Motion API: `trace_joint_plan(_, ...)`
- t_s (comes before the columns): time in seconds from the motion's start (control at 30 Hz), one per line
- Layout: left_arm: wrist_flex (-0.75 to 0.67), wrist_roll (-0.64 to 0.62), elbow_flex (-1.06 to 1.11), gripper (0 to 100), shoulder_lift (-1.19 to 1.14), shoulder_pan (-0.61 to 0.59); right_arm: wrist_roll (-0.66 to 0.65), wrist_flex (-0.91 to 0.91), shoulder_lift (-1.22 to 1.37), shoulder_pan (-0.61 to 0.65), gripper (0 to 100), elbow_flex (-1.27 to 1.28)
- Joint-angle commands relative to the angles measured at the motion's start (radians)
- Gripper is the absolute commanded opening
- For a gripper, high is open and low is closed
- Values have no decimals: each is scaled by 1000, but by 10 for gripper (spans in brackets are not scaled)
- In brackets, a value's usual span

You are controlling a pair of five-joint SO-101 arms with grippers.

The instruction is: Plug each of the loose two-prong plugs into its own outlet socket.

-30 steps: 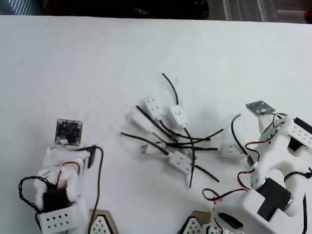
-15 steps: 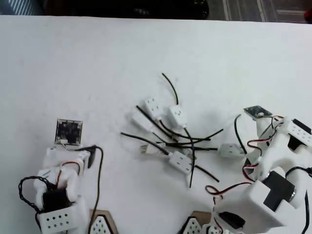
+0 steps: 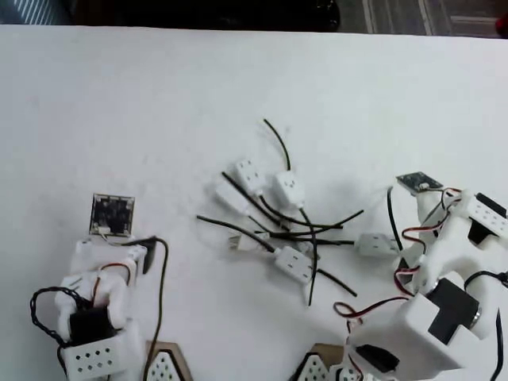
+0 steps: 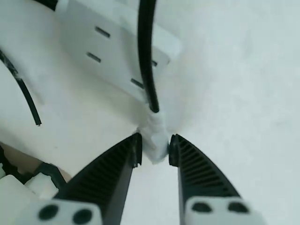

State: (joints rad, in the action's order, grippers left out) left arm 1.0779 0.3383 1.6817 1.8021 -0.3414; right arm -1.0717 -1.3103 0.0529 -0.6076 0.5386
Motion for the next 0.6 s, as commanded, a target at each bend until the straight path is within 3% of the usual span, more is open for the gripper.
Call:
trace_joint_plan(0.0, -18, 11, -6, 294, 12, -7, 5, 1, -2, 31, 125, -31)
trace_joint_plan(0.23, -18, 11, -6, 294, 12, -7, 48, 2, -1, 48, 158, -31)
trace_joint_plan(0.57, -18, 11, -5, 294, 12, -7, 48, 2, -10, 44, 18, -31)
